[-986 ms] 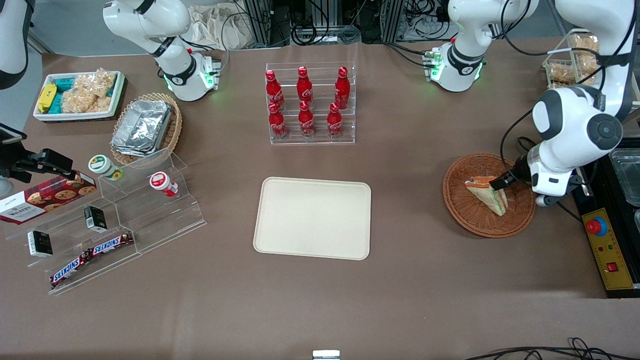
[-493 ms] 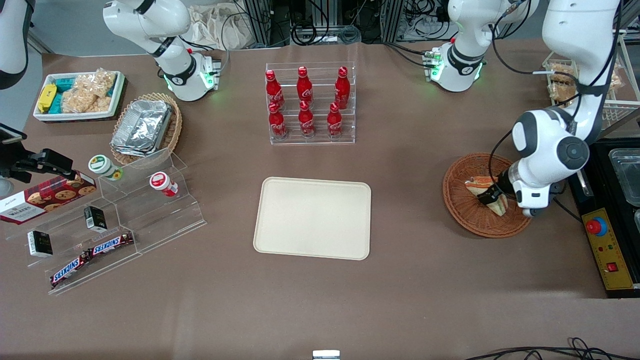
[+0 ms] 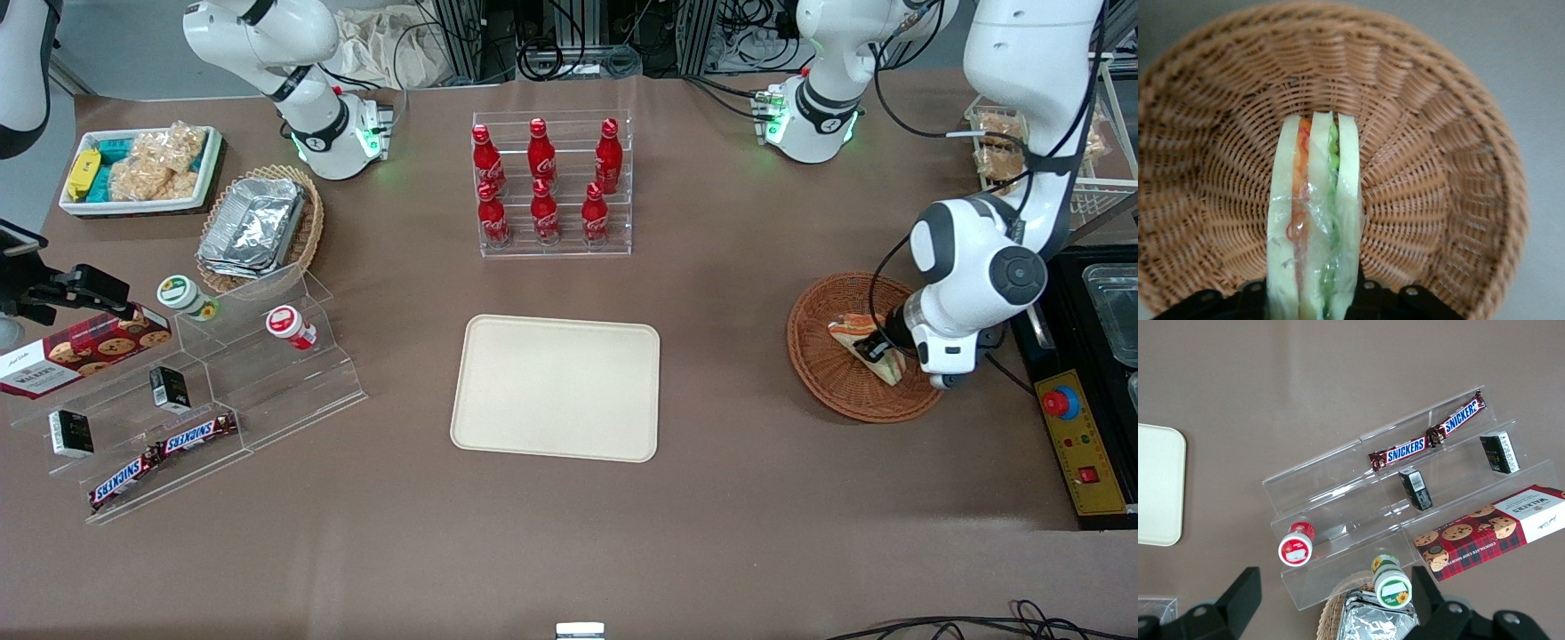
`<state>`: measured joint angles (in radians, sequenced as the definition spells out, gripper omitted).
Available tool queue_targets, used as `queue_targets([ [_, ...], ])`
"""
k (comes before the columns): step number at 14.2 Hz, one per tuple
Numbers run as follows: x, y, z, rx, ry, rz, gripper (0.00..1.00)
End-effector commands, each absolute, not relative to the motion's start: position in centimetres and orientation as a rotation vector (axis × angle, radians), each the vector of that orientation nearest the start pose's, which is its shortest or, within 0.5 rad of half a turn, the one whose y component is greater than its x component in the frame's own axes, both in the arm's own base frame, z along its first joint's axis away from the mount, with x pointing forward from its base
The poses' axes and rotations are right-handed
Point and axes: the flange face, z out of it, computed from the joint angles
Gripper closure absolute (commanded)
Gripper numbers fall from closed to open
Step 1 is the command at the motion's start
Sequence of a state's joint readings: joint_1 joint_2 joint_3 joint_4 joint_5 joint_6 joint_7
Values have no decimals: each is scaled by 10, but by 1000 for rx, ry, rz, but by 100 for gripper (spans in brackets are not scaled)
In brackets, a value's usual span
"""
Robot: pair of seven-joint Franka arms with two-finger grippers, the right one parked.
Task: Place sandwich from basket to tray
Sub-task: 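Close the left gripper on the sandwich and lift it, then carry the sandwich with the left gripper over the cream tray and lower it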
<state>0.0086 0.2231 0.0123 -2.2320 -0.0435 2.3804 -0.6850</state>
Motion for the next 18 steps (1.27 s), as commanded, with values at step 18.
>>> queue_targets([
  [18,534,-415,250,-3237,141,-228,100],
])
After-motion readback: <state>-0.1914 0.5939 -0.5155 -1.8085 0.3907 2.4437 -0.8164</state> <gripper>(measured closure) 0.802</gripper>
